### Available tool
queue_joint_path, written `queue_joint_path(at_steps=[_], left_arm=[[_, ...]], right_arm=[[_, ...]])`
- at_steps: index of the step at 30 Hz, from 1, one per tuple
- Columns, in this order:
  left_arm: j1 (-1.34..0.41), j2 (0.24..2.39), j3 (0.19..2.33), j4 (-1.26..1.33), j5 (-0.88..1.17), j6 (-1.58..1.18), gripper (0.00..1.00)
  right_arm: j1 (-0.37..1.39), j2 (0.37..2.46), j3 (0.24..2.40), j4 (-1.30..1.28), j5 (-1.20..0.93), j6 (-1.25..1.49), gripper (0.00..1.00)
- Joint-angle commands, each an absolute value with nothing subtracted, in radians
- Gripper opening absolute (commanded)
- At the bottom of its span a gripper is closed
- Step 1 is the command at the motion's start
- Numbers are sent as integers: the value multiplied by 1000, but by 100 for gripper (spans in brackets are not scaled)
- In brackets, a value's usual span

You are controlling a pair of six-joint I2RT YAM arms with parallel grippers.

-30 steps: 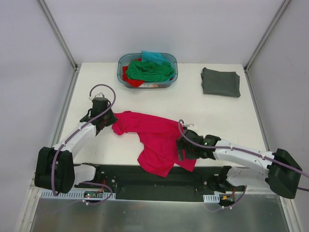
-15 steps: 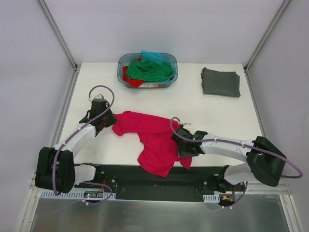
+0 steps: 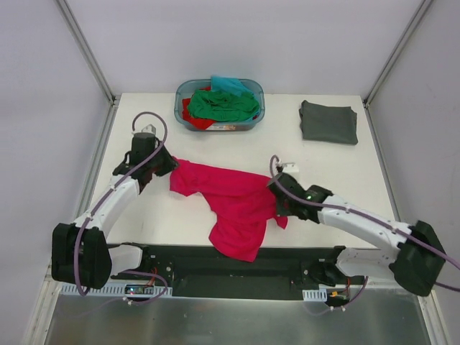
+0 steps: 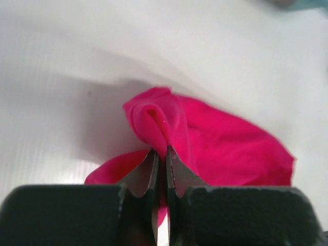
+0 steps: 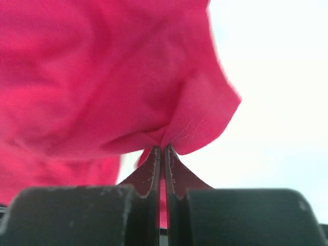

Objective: Fold and stack the t-shirts
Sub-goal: Flatten out the tshirt

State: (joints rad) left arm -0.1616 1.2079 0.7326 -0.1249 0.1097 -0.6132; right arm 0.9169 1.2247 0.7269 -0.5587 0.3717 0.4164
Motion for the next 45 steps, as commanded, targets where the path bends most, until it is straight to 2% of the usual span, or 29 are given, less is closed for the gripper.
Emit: queue_joint_path(at_steps=[1, 9, 18, 24, 27, 34, 39, 42, 45], left_arm=[[-144, 1144, 955, -184, 140, -586, 0], [-121, 1088, 1365, -310, 134, -548, 0], [-120, 1066, 1798, -420, 51, -447, 0], [-120, 1181, 1942, -460, 83, -428, 0], [-120, 1265, 2003, -463, 115, -434, 0], [-117, 1521, 2284, -465, 329, -491, 0], [-104, 1686, 2515, -466, 489, -574, 0], [-101, 1683, 2519, -460, 517, -597, 0], [-101, 1625, 2429, -456, 512, -580, 0]], right_arm=[[828, 1033, 905, -624, 433, 252, 1], [799, 884, 1242, -644, 408, 8, 1], [799, 946, 1751, -719, 264, -158, 1], [789, 1034, 1856, -730, 426, -238, 1], [715, 1078, 1891, -730, 416, -261, 1], [454, 1218, 2049, -784, 204, -256, 1], [321, 1299, 2230, -850, 144, -241, 1], [266, 1295, 2287, -880, 101, -242, 1], [262, 1237, 2211, -888, 26, -229, 1]])
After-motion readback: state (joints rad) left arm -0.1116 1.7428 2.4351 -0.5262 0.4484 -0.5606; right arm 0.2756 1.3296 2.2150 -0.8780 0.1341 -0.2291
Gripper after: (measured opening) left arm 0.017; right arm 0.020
